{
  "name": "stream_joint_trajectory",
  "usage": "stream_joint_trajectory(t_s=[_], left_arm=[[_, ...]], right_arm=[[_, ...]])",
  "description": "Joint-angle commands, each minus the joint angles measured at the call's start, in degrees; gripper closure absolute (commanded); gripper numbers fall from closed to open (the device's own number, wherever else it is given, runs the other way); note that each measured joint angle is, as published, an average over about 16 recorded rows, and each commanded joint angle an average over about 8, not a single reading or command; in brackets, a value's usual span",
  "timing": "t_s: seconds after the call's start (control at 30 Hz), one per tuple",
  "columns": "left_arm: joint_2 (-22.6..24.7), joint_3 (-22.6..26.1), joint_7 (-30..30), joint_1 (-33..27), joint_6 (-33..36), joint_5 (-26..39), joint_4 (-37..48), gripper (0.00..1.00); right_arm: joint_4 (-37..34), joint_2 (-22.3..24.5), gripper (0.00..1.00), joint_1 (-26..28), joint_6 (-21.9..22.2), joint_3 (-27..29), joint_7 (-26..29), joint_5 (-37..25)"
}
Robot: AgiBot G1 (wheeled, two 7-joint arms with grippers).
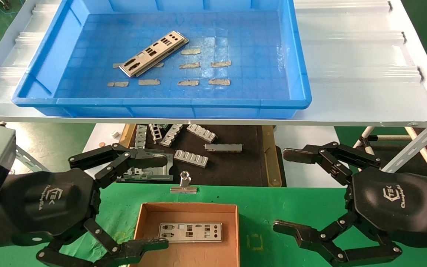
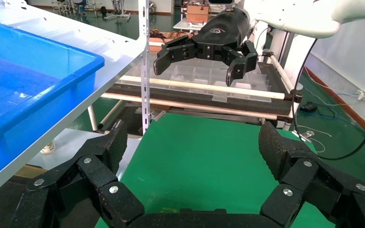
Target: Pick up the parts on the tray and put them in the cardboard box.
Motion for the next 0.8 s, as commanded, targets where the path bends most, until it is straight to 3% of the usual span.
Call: stream_joint_trajectory(t_s=[0.03, 0.47, 0.5, 0.57, 0.73, 0.8], left_arm=[[0.0, 0.0, 0.0, 0.0, 0.0, 0.0, 0.0, 0.0], [0.0, 0.0, 0.0, 0.0, 0.0, 0.0, 0.0, 0.0], [0.0, 0.0, 0.0, 0.0, 0.0, 0.0, 0.0, 0.0], [0.0, 0.0, 0.0, 0.0, 0.0, 0.0, 0.0, 0.0], [0.0, 0.0, 0.0, 0.0, 0.0, 0.0, 0.0, 0.0], [0.0, -0.1, 0.0, -0.1, -0.3, 0.1, 0.1, 0.0]], right_arm=[[0.0, 0.0, 0.0, 0.0, 0.0, 0.0, 0.0, 0.0], [0.0, 0.0, 0.0, 0.0, 0.0, 0.0, 0.0, 0.0], [0.0, 0.0, 0.04, 0.0, 0.0, 0.0, 0.0, 0.0], [0.0, 0.0, 0.21, 0.0, 0.0, 0.0, 0.0, 0.0], [0.0, 0.0, 0.84, 0.0, 0.0, 0.0, 0.0, 0.0], [0.0, 0.0, 0.98, 0.0, 0.0, 0.0, 0.0, 0.0]])
